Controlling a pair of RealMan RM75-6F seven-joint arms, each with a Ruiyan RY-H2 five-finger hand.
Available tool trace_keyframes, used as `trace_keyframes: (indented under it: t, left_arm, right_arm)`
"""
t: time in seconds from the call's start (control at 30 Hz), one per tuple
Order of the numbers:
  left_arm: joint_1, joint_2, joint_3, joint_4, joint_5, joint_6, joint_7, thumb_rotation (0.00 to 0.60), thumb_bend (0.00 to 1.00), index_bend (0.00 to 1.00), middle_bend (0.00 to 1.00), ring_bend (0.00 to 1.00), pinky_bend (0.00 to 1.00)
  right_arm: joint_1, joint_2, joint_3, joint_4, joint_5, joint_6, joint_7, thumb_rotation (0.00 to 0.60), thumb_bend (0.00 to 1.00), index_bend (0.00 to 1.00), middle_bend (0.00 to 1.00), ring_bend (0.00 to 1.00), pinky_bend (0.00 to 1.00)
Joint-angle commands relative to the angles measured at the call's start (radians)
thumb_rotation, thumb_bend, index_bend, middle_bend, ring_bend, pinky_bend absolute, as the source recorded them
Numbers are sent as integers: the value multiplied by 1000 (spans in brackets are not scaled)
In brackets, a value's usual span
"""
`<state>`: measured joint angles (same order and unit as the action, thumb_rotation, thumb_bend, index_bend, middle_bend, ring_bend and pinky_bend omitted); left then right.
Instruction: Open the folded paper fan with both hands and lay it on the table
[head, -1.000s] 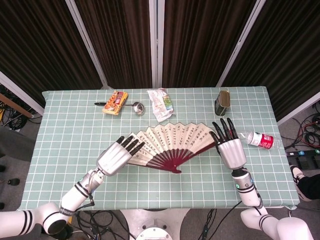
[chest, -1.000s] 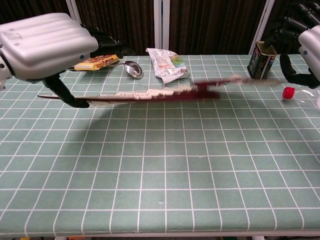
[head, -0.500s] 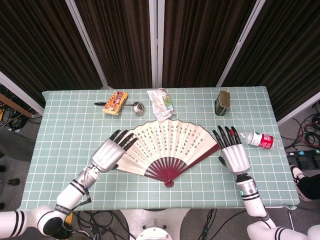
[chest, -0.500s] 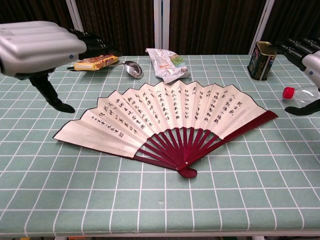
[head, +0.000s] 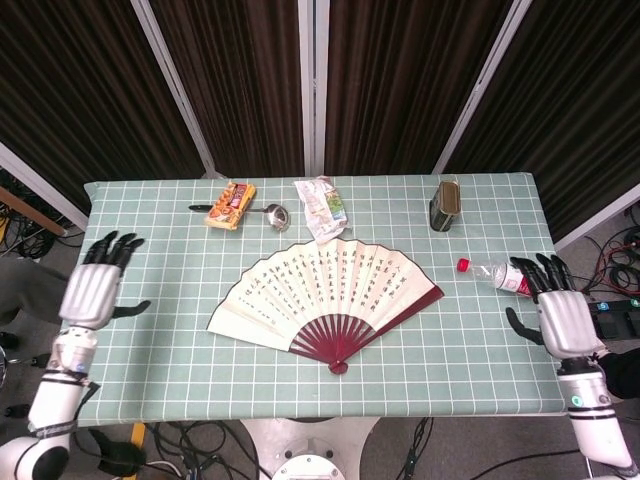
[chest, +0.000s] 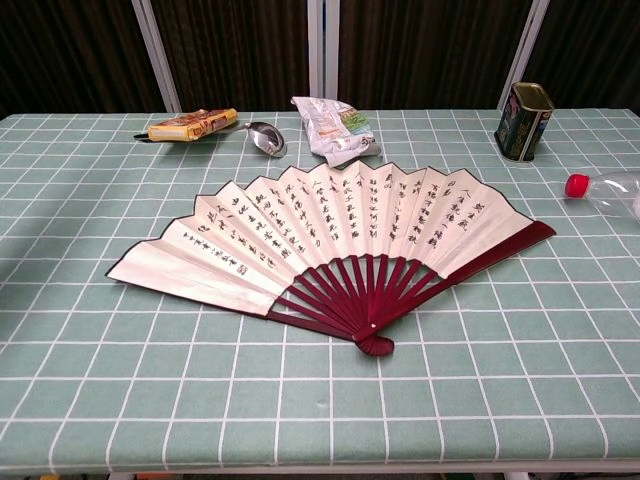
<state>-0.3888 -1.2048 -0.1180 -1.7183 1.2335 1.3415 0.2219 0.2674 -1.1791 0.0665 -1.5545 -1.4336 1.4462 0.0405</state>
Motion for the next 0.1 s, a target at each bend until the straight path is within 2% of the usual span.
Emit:
trace_keyframes:
  t: [0.03, 0.1]
  left_arm:
    - [147, 13, 63, 69, 57, 170, -72, 600, 0, 169, 158, 97, 126]
    - [187, 10, 88, 68, 76, 212, -65, 600, 0, 176, 163, 100, 126]
  right_arm:
    - [-80, 38, -40, -33, -21, 68, 39, 600, 266, 129, 132, 13, 9]
    - [-110, 40, -55, -38, -33, 95, 37, 600, 266, 129, 122, 1, 0]
